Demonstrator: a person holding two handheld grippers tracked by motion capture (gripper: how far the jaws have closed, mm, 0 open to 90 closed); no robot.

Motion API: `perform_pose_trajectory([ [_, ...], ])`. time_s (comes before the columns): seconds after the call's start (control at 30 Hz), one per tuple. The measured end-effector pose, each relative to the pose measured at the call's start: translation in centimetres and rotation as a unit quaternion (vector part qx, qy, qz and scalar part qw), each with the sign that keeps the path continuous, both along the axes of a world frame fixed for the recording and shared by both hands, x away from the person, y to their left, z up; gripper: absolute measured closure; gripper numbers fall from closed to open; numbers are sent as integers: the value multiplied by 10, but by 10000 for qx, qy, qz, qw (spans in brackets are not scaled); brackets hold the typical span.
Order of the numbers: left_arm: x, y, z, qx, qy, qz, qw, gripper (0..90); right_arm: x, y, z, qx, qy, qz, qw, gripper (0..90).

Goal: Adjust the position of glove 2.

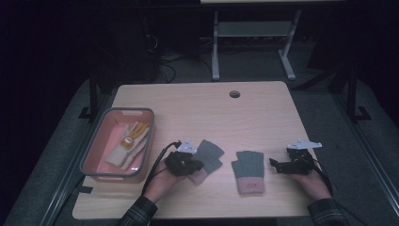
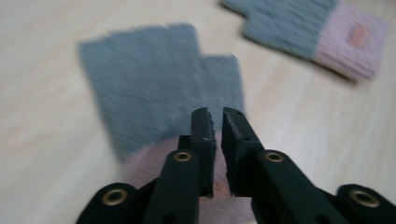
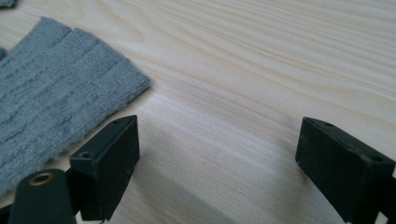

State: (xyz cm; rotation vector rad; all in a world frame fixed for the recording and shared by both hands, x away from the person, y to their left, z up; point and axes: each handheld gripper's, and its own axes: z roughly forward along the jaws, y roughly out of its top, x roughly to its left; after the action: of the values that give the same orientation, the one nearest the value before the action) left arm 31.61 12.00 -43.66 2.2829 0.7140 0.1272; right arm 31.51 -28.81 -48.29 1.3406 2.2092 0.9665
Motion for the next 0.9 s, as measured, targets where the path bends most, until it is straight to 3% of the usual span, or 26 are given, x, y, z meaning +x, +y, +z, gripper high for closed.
perform_pose_trajectory([
  [0.13,15,10,4,-45,-187,359,9992,720,0,0,0,5,0,-4,10000,133],
  [0.27,24,16,-2,-17,-139,658,9977,645,0,0,0,2,-1,-1,10000,133],
  [0.43,28,18,-11,57,31,779,9969,581,0,0,0,2,-1,-1,10000,133],
  [0.57,29,16,-16,193,56,785,9967,552,0,0,0,3,-1,-2,10000,134],
  [0.67,28,14,-20,374,-34,753,9965,540,0,0,0,2,-1,0,10000,134],
  [0.77,27,14,-23,303,38,808,9963,547,0,0,0,3,-2,-1,10000,134],
  [0.9,26,13,-24,188,216,700,9971,689,0,0,0,1,-1,0,10000,134],
])
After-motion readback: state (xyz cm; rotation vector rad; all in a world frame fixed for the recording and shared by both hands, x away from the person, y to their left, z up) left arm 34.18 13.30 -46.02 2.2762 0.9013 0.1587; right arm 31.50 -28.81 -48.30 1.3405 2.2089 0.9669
